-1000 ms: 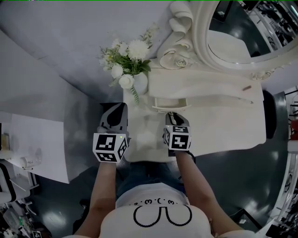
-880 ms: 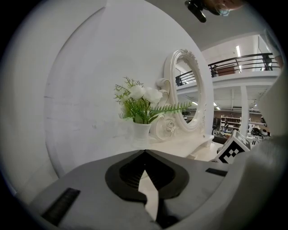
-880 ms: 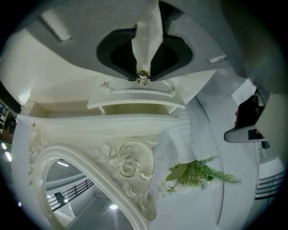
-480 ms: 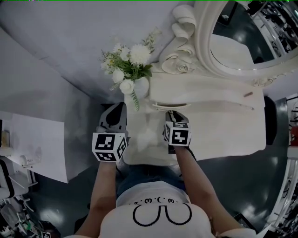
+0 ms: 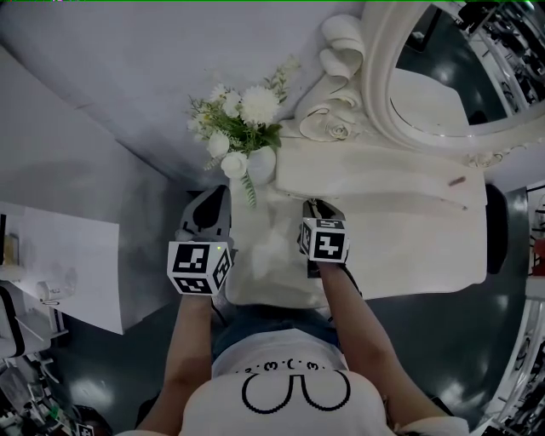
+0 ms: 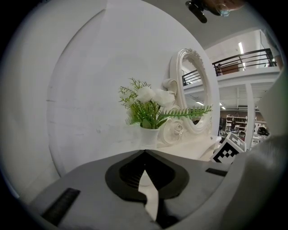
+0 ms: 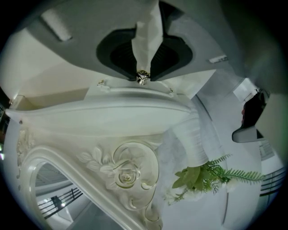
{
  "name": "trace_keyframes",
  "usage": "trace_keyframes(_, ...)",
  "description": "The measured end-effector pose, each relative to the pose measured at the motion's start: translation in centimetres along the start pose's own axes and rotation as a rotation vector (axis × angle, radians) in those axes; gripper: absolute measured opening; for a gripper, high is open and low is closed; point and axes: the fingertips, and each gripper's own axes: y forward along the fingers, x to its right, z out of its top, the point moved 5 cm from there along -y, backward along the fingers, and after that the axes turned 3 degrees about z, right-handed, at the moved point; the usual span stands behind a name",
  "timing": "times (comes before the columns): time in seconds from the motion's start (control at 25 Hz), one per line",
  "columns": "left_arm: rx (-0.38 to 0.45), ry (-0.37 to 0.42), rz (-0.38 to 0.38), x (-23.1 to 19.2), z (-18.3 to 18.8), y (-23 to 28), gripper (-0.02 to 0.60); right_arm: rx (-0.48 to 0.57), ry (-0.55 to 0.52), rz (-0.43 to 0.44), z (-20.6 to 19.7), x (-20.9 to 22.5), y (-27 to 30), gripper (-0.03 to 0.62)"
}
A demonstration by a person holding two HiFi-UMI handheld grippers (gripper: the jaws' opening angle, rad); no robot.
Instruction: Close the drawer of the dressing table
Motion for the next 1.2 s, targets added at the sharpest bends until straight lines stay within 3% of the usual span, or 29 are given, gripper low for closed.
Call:
trace_keyframes(0.64, 0.009, 0.018, -0.003, -0.3, 0.8, 0.2, -0.002, 0.013, -0.023, 0.009, 0.8, 0.5, 0.8, 0.095)
trace_keyframes(0.72, 0.010, 0.020, -0.009, -0.2, 0.8, 0.1, -0.002, 0.019, -0.006, 0.031, 0.8, 0.4, 0.7, 0.158)
trace_keyframes(0.8, 0.011, 0.022, -0.014, -0.1, 0.8, -0.1, -0.002, 0.032, 0.008, 0.048, 0.8, 0.2, 0.5, 0.303)
trace_keyframes(0.92, 0.016, 0.024, -0.021, 0.1, 0.9, -0.4, -0.002, 0.060, 0.005, 0.040, 0.9, 0.2, -0.2, 0.387)
trace_keyframes(1.2, 0.035, 0.024, -0.037, 0.6, 1.2, -1.3, -0.002, 0.090, -0.038, 0.030, 1.2, -0.4, -2.9, 0.387)
